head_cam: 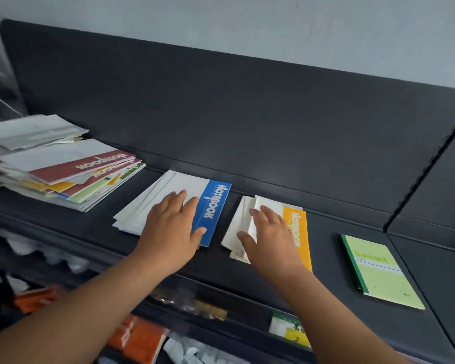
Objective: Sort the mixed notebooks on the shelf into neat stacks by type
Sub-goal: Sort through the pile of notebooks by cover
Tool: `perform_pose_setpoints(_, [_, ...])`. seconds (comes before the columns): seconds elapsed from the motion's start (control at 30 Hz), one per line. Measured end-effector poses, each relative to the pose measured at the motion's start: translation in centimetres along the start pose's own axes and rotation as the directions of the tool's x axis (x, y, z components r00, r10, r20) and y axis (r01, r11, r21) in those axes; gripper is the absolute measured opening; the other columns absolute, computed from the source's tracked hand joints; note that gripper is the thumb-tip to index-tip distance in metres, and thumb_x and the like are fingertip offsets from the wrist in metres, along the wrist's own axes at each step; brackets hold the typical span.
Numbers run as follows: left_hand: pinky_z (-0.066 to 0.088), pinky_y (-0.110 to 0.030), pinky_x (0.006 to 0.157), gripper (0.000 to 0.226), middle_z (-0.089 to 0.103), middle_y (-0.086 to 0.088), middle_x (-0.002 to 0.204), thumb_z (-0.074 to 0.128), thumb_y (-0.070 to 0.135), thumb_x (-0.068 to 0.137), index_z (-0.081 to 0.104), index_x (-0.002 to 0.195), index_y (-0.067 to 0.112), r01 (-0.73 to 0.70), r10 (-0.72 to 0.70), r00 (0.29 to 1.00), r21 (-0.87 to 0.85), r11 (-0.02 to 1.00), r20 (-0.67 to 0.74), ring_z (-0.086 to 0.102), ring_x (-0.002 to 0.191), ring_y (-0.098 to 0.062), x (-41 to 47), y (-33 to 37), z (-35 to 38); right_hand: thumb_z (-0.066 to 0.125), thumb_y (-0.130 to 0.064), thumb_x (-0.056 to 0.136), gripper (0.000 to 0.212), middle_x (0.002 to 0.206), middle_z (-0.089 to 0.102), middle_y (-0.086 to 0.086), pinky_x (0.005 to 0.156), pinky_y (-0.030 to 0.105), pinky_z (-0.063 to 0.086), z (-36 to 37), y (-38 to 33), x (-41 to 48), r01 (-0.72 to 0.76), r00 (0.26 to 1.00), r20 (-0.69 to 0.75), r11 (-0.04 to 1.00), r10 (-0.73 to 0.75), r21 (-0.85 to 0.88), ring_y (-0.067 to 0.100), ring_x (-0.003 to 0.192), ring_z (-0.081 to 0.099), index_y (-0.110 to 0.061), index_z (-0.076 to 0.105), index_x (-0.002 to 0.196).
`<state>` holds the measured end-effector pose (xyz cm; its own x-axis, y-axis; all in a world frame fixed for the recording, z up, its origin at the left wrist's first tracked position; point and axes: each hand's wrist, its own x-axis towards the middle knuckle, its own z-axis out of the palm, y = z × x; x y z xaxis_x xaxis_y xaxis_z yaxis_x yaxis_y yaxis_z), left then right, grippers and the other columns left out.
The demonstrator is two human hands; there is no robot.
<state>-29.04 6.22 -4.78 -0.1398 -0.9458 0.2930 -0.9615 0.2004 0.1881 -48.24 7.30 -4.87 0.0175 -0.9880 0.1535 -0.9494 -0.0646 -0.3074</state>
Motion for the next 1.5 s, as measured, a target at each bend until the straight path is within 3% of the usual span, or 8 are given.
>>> perform_pose_setpoints(0.17, [0.011, -0.041, 0.119, 0.066, 0.011, -0.004, 0.161, 0.042, 0.050, 0.096, 0.018, 0.152, 0.023, 0.054, -0.053, 0.999, 0.098, 0.994, -0.007, 0.008, 0.147, -0.025, -2.7, -8.3, -4.0, 0.047, -0.045, 0.098, 0.059, 0.160, 0.023, 0.001, 0.118, 0.039, 0.016, 1.6, -7.9, 0.1, 0.080, 0.997, -0.008, 0.996, -0.080, -0.050, 0.023, 0.148, 0.017, -0.023, 0.030, 0.151])
perform_pose_setpoints(0.3, [0.014, -0.042, 0.117, 0.068, 0.022, -0.004, 0.157, 0.044, 0.053, 0.094, 0.023, 0.151, 0.022, 0.100, -0.095, 0.994, 0.139, 0.985, -0.045, 0.018, 0.144, -0.026, -4.9, -15.8, -7.2, 0.043, -0.048, 0.099, 0.058, 0.161, 0.021, 0.001, 0.121, 0.042, 0.014, 3.2, -15.2, 0.7, 0.134, 0.991, -0.015, 0.988, -0.136, -0.081, 0.024, 0.149, 0.016, -0.024, 0.031, 0.151])
perform_pose_setpoints(0.73, [0.019, -0.042, 0.116, 0.068, 0.028, -0.004, 0.156, 0.043, 0.055, 0.093, 0.027, 0.149, 0.021, 0.180, -0.170, 0.983, 0.163, 0.970, -0.077, 0.023, 0.143, -0.023, -6.8, -33.4, -12.9, 0.052, -0.045, 0.096, 0.056, 0.154, 0.038, 0.000, 0.116, 0.042, 0.028, 8.5, -32.9, 3.4, 0.199, 0.980, -0.016, 0.971, -0.199, 0.130, 0.022, 0.141, 0.033, -0.022, 0.039, 0.147])
perform_pose_setpoints(1.03, [0.017, -0.039, 0.116, 0.065, 0.029, -0.003, 0.154, 0.043, 0.053, 0.094, 0.028, 0.149, 0.021, 0.192, -0.179, 0.979, 0.143, 0.971, -0.100, 0.023, 0.143, -0.022, -0.9, -37.6, -11.4, 0.053, -0.044, 0.096, 0.058, 0.148, 0.046, 0.004, 0.102, 0.041, 0.046, 10.1, -35.1, 11.9, 0.045, 0.997, 0.045, 0.952, -0.062, 0.301, 0.026, 0.130, 0.048, -0.020, 0.039, 0.146])
perform_pose_setpoints(1.17, [0.016, -0.038, 0.115, 0.064, 0.028, -0.004, 0.155, 0.042, 0.053, 0.094, 0.029, 0.148, 0.021, 0.219, -0.209, 0.975, 0.145, 0.965, -0.080, 0.023, 0.142, -0.022, 7.1, -42.0, -9.5, 0.051, -0.042, 0.098, 0.052, 0.137, 0.054, 0.004, 0.080, 0.031, 0.051, 12.8, -37.7, 20.6, 0.024, 0.996, 0.068, 0.935, -0.051, 0.355, 0.023, 0.104, 0.065, -0.020, 0.042, 0.144])
perform_pose_setpoints(1.27, [0.015, -0.039, 0.116, 0.065, 0.026, -0.006, 0.156, 0.042, 0.054, 0.094, 0.028, 0.149, 0.021, 0.207, -0.199, 0.978, 0.146, 0.967, -0.068, 0.022, 0.143, -0.023, 8.6, -42.9, -10.3, 0.050, -0.042, 0.099, 0.053, 0.147, 0.047, 0.004, 0.066, 0.021, 0.050, 12.2, -38.9, 21.5, 0.017, 0.995, 0.087, 0.925, -0.054, 0.379, 0.025, 0.115, 0.061, -0.022, 0.039, 0.146])
perform_pose_setpoints(1.33, [0.015, -0.040, 0.116, 0.067, 0.026, -0.008, 0.156, 0.042, 0.054, 0.094, 0.028, 0.149, 0.019, 0.214, -0.206, 0.976, 0.129, 0.968, -0.071, 0.022, 0.144, -0.024, 13.3, -49.8, -11.1, 0.049, -0.042, 0.099, 0.054, 0.150, 0.043, 0.004, 0.074, 0.023, 0.052, 14.2, -44.1, 26.1, -0.021, 0.999, 0.051, 0.915, 0.000, 0.403, 0.025, 0.122, 0.056, -0.021, 0.037, 0.147])
perform_pose_setpoints(1.5, [0.021, -0.041, 0.114, 0.068, 0.031, -0.008, 0.154, 0.043, 0.055, 0.093, 0.030, 0.148, 0.018, 0.238, -0.231, 0.970, 0.109, 0.965, -0.073, 0.027, 0.141, -0.025, 14.4, -51.3, -11.5, 0.047, -0.048, 0.098, 0.062, 0.154, 0.038, 0.002, 0.103, 0.037, 0.042, 14.2, -45.5, 26.4, 0.032, 0.993, 0.096, 0.926, -0.073, 0.376, 0.025, 0.134, 0.046, -0.021, 0.031, 0.151])
